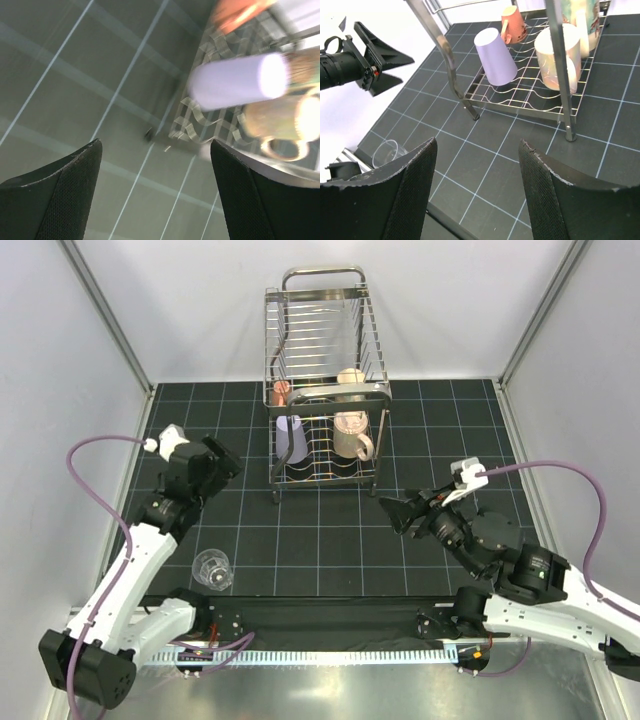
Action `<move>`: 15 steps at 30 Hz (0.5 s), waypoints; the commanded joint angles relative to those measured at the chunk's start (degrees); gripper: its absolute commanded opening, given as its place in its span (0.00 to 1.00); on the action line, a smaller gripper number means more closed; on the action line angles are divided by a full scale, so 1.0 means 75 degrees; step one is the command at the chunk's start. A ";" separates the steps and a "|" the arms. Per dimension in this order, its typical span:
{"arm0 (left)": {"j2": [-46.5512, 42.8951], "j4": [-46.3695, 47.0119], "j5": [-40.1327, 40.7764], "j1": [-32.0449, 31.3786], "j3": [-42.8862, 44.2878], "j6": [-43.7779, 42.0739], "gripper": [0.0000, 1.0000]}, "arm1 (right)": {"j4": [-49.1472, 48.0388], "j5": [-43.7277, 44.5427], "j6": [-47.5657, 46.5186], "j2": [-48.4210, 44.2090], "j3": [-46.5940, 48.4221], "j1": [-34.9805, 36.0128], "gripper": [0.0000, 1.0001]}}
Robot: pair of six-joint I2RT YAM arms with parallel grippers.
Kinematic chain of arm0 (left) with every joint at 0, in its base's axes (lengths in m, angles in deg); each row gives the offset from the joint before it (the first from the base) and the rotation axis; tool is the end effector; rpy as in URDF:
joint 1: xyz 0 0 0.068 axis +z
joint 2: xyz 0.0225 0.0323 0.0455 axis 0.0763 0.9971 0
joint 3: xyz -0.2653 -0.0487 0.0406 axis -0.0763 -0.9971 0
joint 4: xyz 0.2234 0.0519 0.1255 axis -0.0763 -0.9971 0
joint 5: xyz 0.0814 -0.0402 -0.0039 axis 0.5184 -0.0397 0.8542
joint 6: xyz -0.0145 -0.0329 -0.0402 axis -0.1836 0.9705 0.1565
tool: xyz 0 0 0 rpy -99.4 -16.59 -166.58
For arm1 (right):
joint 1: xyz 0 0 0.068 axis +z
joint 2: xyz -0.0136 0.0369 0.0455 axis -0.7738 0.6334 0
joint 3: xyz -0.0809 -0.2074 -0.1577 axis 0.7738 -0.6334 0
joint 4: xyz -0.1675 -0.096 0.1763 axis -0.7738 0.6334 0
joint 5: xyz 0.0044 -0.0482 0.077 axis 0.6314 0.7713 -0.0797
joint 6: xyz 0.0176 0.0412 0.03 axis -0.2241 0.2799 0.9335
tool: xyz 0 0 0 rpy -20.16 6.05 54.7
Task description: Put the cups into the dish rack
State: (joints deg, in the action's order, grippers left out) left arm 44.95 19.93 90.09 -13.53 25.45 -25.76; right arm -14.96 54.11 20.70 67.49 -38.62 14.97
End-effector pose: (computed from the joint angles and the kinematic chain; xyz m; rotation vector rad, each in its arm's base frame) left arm 0.1981 -0.0527 0.3163 -0.7732 1.9609 -0.4044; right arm 0.0656 0.0974 0.3628 -0.1511 1.6964 0.7082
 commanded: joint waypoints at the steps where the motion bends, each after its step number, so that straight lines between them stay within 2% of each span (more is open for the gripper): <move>1: 0.0127 -0.2499 0.0278 0.0033 0.0467 0.1062 0.86 | -0.0194 -0.0188 -0.0198 0.0193 0.0339 0.0045 0.68; 5: 0.0583 -0.4604 0.0768 0.0033 0.1006 0.2102 0.84 | -0.0159 -0.0399 -0.0186 0.0415 0.0433 0.0045 0.68; 9: 0.0702 -0.4858 0.0151 0.0021 0.1007 0.2492 0.83 | -0.0124 -0.0493 -0.0163 0.0591 0.0479 0.0045 0.68; 15: 0.0467 -0.5524 0.0254 0.0021 0.0515 0.3580 0.79 | -0.0089 -0.0622 -0.0151 0.0732 0.0585 0.0045 0.67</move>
State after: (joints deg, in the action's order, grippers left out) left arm 49.58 -15.08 91.35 -13.49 30.43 -5.63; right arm -14.89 50.31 20.00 72.53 -36.74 14.97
